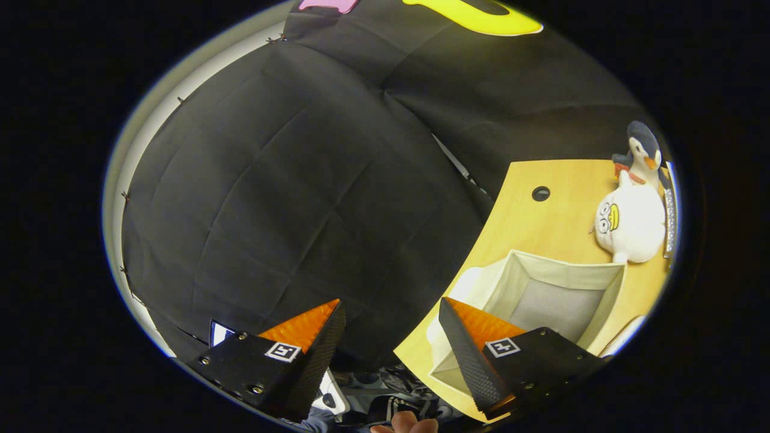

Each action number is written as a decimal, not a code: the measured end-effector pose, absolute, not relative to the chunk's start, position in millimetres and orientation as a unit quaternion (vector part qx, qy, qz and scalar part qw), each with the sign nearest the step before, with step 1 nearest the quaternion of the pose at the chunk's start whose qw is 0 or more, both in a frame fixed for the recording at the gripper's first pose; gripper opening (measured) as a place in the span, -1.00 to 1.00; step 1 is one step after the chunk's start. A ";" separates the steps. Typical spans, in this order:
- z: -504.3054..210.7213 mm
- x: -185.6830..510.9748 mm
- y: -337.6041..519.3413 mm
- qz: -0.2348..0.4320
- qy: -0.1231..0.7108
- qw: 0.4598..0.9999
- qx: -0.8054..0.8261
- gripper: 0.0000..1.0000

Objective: Open the storage box then place both shoes into the box .Put the left shoe in first, then the right shoe, with the right side of both shoes facing outward in a uniform manner.

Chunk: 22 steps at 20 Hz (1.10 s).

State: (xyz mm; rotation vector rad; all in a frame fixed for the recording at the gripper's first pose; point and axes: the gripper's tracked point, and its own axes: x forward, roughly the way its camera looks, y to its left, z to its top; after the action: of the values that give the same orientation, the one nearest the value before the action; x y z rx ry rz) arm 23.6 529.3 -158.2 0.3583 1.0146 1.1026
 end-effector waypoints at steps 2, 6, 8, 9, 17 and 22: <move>-156.5 29.9 508.9 0.487 0.454 0.729 0.162 0.92; -158.1 40.5 460.1 0.459 0.450 0.747 0.173 0.91; -164.3 45.1 434.0 0.442 0.450 0.757 0.171 0.91; -168.4 47.9 422.3 0.433 0.451 0.762 0.170 0.91; -225.5 52.7 312.6 0.349 0.482 0.795 0.118 0.91; -267.2 43.9 256.9 0.304 0.519 0.794 0.083 0.92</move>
State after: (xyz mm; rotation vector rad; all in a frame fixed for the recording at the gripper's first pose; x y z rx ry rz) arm 43.9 256.9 -267.2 0.1794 1.1166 0.6546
